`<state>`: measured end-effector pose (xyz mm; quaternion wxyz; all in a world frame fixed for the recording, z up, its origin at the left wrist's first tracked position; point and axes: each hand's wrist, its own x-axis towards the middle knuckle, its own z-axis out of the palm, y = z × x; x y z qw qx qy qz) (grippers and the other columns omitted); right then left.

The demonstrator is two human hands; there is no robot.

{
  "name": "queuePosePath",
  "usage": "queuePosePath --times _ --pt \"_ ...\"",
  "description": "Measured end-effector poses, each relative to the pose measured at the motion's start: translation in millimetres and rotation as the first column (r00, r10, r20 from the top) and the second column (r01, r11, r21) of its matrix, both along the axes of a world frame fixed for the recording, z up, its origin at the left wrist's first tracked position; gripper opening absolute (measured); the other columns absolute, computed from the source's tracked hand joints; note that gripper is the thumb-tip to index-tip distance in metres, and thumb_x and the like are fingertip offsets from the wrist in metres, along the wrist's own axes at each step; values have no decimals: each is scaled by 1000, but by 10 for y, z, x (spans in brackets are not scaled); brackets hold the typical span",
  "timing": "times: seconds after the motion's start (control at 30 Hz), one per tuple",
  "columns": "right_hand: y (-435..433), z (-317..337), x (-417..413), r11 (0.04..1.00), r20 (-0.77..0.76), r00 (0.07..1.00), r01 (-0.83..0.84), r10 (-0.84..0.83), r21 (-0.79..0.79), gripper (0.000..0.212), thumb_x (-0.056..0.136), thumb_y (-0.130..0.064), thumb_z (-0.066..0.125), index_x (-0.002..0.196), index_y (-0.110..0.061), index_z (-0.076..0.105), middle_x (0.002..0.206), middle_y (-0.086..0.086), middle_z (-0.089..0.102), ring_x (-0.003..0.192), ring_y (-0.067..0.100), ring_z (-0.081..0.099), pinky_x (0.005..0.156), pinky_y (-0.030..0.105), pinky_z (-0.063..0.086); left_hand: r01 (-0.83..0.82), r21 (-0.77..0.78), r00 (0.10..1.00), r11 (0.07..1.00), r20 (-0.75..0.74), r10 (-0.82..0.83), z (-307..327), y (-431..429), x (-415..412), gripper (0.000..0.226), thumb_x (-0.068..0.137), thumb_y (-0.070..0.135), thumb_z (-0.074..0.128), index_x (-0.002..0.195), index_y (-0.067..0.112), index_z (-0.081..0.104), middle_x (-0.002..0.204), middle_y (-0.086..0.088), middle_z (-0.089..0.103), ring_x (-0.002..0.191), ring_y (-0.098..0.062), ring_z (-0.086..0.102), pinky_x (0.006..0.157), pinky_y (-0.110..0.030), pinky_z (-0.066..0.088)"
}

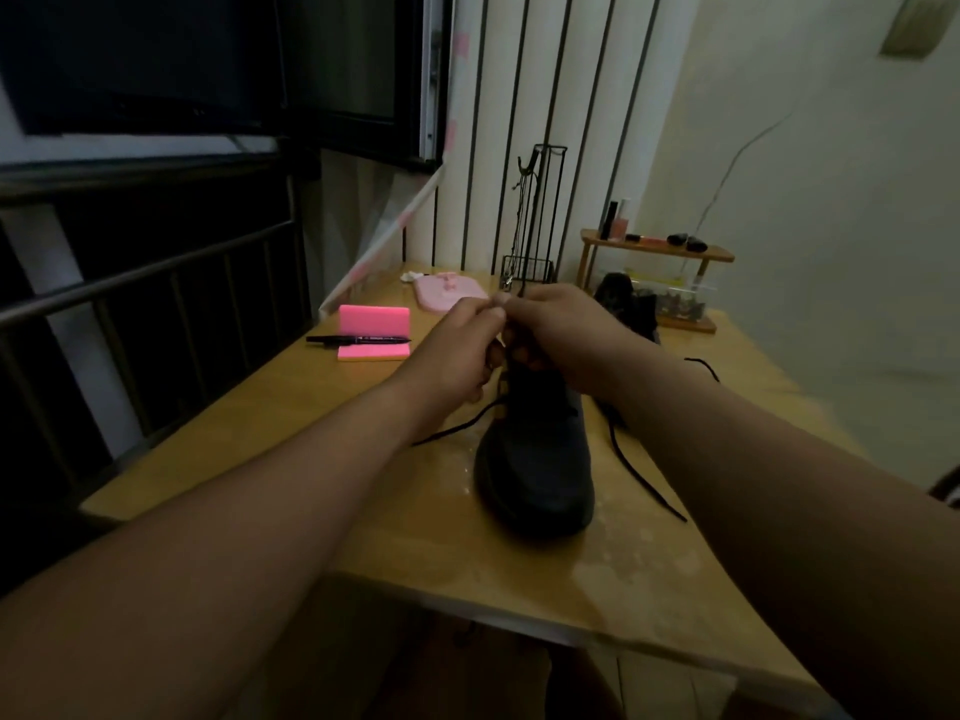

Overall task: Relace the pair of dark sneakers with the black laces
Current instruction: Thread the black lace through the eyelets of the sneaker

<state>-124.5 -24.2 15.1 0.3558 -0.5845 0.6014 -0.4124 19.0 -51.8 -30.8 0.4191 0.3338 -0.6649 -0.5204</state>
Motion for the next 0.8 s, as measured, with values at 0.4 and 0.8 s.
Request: queuePosePath --times 0.4,0.8 --pt "-176 -47 -494 989 -730 674 149 -116 -19 33 99 -53 63 98 -21 71 88 -3 69 81 10 65 64 27 51 -270 -114 958 956 73 279 -786 -251 -242 29 109 31 47 89 11 53 76 -5 62 68 -21 54 65 -40 43" --pt "-194 137 -280 962 -987 84 224 139 155 57 103 -55 47 153 -27 49 160 15 36 149 41 27 119 65 23 -252 -178 949 951 146 279 -799 -246 -215 27 109 31 48 93 12 58 85 -2 65 78 -19 59 69 -37 43"
